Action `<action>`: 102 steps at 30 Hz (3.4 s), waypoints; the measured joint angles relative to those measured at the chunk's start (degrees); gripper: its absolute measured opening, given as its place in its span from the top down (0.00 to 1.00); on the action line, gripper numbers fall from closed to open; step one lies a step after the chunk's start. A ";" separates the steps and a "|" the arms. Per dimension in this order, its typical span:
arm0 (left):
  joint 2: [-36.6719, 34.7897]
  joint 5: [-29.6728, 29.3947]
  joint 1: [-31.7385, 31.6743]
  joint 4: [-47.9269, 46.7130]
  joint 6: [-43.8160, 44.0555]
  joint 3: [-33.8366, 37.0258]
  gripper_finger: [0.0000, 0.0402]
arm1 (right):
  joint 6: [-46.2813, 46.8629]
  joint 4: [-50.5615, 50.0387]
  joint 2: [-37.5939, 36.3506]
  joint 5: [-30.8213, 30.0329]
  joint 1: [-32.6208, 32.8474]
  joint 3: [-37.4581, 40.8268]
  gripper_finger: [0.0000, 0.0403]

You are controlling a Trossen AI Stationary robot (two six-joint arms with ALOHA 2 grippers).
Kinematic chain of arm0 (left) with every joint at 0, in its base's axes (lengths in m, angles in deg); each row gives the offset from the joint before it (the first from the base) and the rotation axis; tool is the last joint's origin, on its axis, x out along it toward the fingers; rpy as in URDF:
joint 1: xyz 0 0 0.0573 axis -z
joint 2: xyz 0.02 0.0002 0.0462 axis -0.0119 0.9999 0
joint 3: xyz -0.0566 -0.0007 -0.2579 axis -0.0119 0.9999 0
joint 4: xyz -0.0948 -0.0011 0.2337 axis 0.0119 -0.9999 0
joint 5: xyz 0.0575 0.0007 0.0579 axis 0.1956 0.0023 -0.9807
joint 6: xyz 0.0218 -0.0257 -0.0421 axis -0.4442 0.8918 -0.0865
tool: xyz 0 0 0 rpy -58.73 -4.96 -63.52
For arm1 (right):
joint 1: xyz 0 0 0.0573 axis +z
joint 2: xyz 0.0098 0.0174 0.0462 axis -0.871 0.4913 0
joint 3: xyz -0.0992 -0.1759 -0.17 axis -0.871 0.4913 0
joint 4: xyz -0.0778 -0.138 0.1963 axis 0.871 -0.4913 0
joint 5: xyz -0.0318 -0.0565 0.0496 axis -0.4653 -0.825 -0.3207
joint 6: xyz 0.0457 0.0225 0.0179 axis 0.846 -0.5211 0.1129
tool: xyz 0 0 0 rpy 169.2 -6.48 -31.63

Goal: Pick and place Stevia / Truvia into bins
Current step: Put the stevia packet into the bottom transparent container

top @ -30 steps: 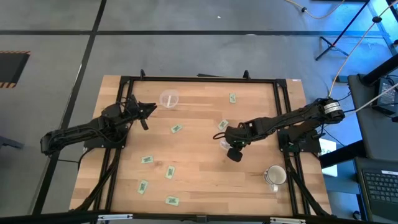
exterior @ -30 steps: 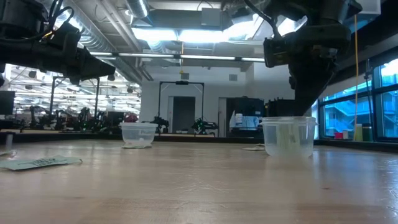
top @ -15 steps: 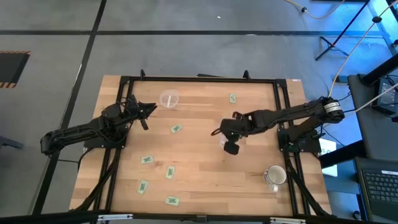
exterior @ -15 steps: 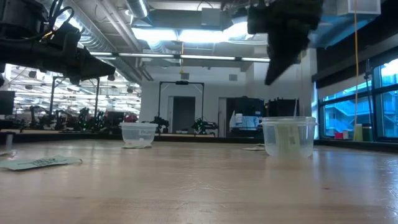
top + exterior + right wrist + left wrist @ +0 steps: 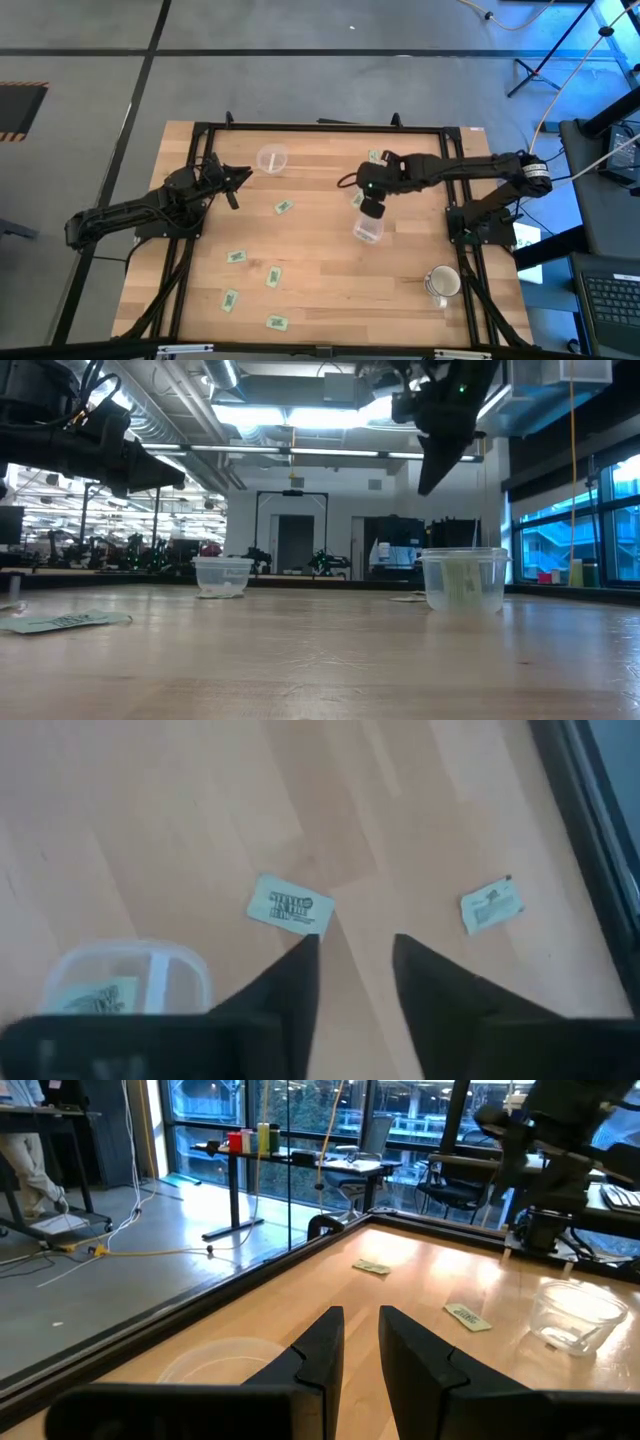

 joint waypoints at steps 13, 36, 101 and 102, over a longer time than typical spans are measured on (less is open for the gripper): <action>0.00 -0.01 0.00 0.00 0.00 0.00 0.84 | -3.05 1.97 0.65 6.80 -7.25 0.50 0.51; 0.13 -0.02 0.00 -0.04 -0.01 0.01 0.84 | 0.53 23.89 12.97 15.82 -12.93 14.34 0.53; 0.13 -0.02 -0.02 -0.22 -1.03 0.00 0.84 | 5.40 16.60 6.09 15.26 -12.71 14.28 0.86; 0.13 -0.02 -0.02 -0.22 -1.03 0.00 0.84 | 5.99 16.68 7.34 15.25 -12.71 14.27 0.86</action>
